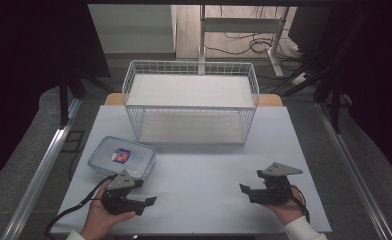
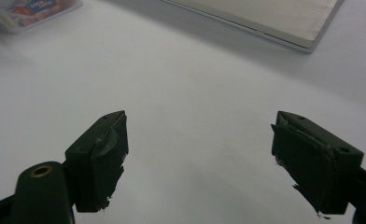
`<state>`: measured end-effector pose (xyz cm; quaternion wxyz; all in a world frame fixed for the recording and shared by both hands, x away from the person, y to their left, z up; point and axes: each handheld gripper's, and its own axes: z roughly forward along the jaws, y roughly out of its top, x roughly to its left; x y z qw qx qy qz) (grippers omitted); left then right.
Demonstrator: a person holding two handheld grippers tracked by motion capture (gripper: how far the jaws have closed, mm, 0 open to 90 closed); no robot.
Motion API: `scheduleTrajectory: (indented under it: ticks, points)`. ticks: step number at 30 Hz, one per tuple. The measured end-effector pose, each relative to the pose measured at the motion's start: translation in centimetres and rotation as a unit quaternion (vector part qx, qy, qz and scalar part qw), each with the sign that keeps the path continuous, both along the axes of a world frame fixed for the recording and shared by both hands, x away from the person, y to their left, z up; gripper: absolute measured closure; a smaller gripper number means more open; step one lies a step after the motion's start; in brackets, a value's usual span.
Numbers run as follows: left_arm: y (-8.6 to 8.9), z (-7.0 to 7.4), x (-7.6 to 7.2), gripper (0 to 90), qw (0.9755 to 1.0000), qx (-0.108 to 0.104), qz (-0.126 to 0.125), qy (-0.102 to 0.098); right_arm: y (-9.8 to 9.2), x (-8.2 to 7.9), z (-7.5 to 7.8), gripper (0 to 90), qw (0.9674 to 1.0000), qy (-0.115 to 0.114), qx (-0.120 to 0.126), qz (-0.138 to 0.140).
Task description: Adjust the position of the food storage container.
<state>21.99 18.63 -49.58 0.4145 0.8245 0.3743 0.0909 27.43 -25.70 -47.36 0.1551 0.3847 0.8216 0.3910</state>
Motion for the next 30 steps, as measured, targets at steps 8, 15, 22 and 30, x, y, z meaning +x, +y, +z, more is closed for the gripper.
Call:
scheduleTrajectory:
  ticks: [8,15,22,30]
  points:
    - [0.3,0.5,-0.5,25.4,0.9999,-0.012,0.004,-0.009,0.3,0.1,0.3,19.9,0.9999,-0.001,0.000,0.013]
    - [0.5,0.9,-0.7,25.3,0.9997,-0.019,0.005,-0.017,0.8,-0.5,0.5,20.2,0.9994,-0.001,-0.013,0.032]
    - [0.5,1.1,-0.8,25.3,0.9996,-0.017,0.005,-0.024,1.0,-0.6,0.5,20.3,0.9991,0.001,-0.017,0.040]
    - [0.5,1.5,-0.7,25.2,0.9993,-0.018,0.009,-0.031,0.9,-0.7,0.6,20.6,0.9991,0.001,-0.015,0.039]
